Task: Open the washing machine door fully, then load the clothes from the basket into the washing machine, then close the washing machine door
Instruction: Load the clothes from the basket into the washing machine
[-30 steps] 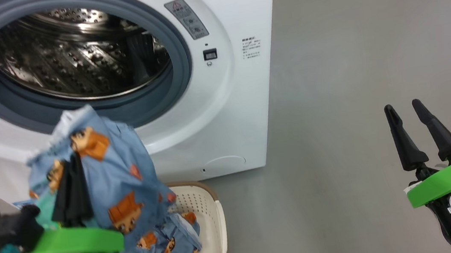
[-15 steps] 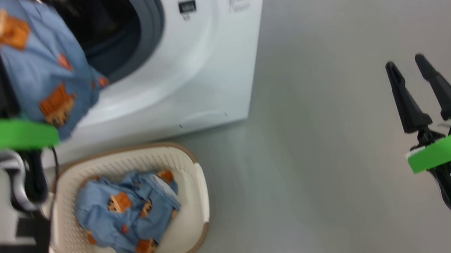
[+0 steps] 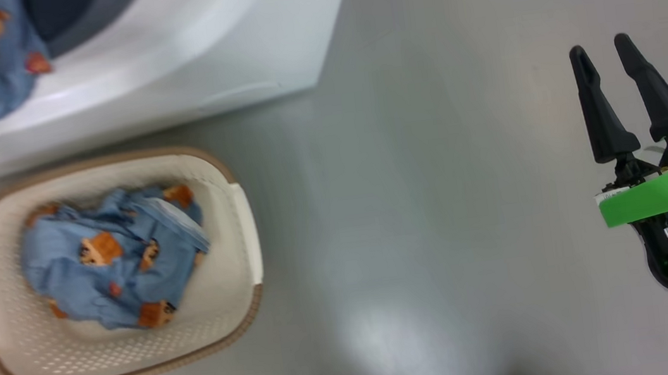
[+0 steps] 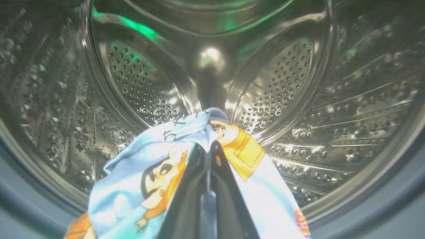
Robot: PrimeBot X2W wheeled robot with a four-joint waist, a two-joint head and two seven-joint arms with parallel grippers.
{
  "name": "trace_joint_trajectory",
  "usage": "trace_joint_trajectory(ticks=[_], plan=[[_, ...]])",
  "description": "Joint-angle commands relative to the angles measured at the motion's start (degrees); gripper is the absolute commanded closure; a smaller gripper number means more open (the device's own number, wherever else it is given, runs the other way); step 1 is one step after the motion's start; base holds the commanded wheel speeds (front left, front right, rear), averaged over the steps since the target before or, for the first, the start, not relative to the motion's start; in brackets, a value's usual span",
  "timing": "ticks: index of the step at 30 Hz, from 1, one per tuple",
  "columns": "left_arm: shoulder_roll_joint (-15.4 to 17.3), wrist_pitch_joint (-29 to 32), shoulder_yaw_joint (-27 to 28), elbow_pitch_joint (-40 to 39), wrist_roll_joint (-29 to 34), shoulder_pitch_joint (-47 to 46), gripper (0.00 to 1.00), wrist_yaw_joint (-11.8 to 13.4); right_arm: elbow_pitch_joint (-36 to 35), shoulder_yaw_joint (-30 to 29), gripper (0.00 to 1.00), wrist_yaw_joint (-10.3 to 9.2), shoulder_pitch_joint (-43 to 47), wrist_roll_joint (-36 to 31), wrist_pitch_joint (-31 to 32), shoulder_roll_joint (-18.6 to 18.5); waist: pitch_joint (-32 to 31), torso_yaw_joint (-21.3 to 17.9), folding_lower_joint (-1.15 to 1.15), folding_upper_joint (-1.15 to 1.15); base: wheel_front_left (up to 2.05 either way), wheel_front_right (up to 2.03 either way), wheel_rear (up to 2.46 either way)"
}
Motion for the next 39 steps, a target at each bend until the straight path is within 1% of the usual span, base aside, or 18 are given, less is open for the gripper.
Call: trace_joint_trajectory(ticks=[1,5,8,11,12,13,17,24,32,39], plan=[[2.98,-0.34,1.13,-0.55,0.88,-2.02,1.00,-0.24,-1.49,0.42,0.00,0.32,0.36,0.00,-0.46,-0.35,5.23,-3.72,0.00,0.00,0.00,0.00,0.00],[3.86,-0.34,1.05,1.98,3.13,-6.10,1.00,-0.16,-1.73,0.53,0.00,0.32,-0.14,-0.14,-0.46,0.33,7.10,-4.84,0.00,0.00,0.00,0.00,0.00],[4.41,-0.34,1.95,-0.03,5.46,-8.67,1.00,0.56,-1.84,0.39,0.00,0.32,-0.45,-0.24,-0.46,0.65,7.93,-5.22,0.00,0.00,0.00,0.00,0.00],[3.62,-0.34,3.78,-0.84,6.43,-9.24,1.00,1.16,-1.69,0.24,0.00,0.32,-0.64,-0.41,-0.46,0.84,8.02,-5.24,0.00,0.00,0.00,0.00,0.00],[3.19,-0.34,4.10,0.38,6.34,-9.16,0.79,1.01,-1.52,0.21,0.00,0.32,-0.67,-0.48,-0.46,0.91,7.82,-5.18,0.00,0.00,0.00,0.00,0.00],[2.78,-0.34,3.98,2.18,6.34,-9.12,0.00,0.72,-1.34,0.23,0.00,0.32,-0.72,-0.53,-0.46,0.99,7.52,-5.06,0.00,0.00,0.00,0.00,0.00],[1.92,-0.34,3.85,6.33,6.72,-9.50,0.00,-0.11,-1.01,0.88,0.00,0.32,-1.26,-0.56,-0.46,1.22,6.36,-4.56,0.00,0.00,0.00,0.00,0.00],[0.82,-0.34,5.45,8.48,6.27,-6.76,0.00,-1.35,-0.30,1.31,0.00,0.32,-1.81,-0.47,-0.46,1.15,2.86,-3.54,0.00,0.00,0.00,0.00,0.00],[0.07,-0.35,5.98,7.15,6.75,-0.08,0.00,-2.63,0.77,2.16,0.00,0.32,-1.71,-0.16,-0.46,1.34,-2.47,-1.99,0.00,0.00,0.00,0.00,0.00],[-1.45,-0.35,6.44,3.32,7.89,8.43,0.00,-3.06,2.09,2.78,0.00,0.32,-0.89,0.08,-0.46,1.48,-8.57,-0.13,0.00,0.00,0.00,0.00,0.00]])
